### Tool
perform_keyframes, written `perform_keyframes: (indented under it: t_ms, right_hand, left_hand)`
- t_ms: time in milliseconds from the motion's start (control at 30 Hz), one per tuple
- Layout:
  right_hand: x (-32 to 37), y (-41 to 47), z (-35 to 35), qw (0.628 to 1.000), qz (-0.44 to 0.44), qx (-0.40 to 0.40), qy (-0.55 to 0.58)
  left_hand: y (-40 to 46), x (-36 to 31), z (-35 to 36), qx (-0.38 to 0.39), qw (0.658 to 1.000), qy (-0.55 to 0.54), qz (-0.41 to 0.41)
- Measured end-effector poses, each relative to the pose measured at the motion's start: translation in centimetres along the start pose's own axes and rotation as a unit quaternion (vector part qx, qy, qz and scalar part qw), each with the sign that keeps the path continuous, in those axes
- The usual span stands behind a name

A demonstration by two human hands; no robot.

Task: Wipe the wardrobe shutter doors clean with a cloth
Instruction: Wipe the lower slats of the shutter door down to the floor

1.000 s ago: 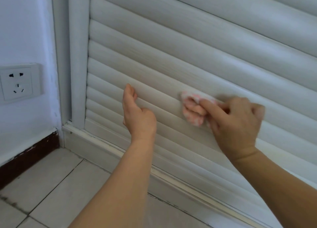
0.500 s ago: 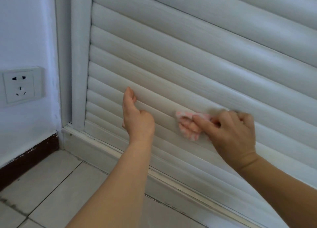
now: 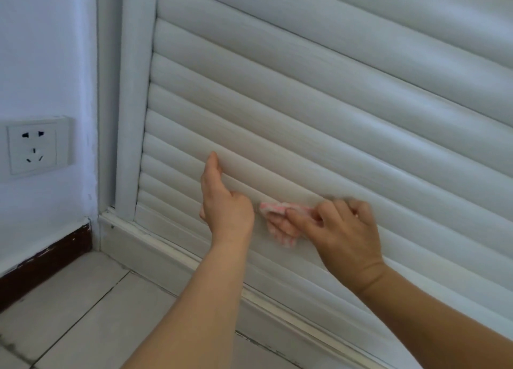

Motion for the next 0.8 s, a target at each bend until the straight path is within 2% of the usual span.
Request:
perform_keyframes:
  t_ms: [167, 267, 400, 567, 800]
  right_hand:
    - [-4.1, 3.8, -2.2, 0.984, 0.147, -0.096, 0.004]
    - [-4.9, 7.4, -2.5, 0.973, 0.184, -0.139, 0.008]
    - [-2.9, 10.4, -1.1, 0.980, 0.133, -0.146, -0.021]
    - [0.0, 9.7, 0.6, 0.991, 0.001, -0.134, -0.016]
    - [3.9, 6.2, 2.0, 0.997, -0.060, -0.048, 0.010]
  left_hand:
    - [0.1, -0.1, 0.0, -0.014, 1.000, -0.008, -0.001]
    - [0.1, -0.4, -0.2, -0.023, 0.999, -0.023, -0.013]
    - [0.2, -0.7, -0.9, -0.005, 0.996, -0.087, -0.030]
    - [1.0, -0.5, -1.7, 0.025, 0.989, -0.142, -0.034]
    - [0.6, 0.5, -2.0, 0.007, 0.992, -0.103, -0.075]
Point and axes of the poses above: each hand's wrist, its own y-axis towards the middle knuckle, its own z-axis out of the palm, x = y × z, the point moved 3 cm from there along y, towards the middle knuckle, and after that the axes turned 11 degrees about -z, right-handed, at the moved point
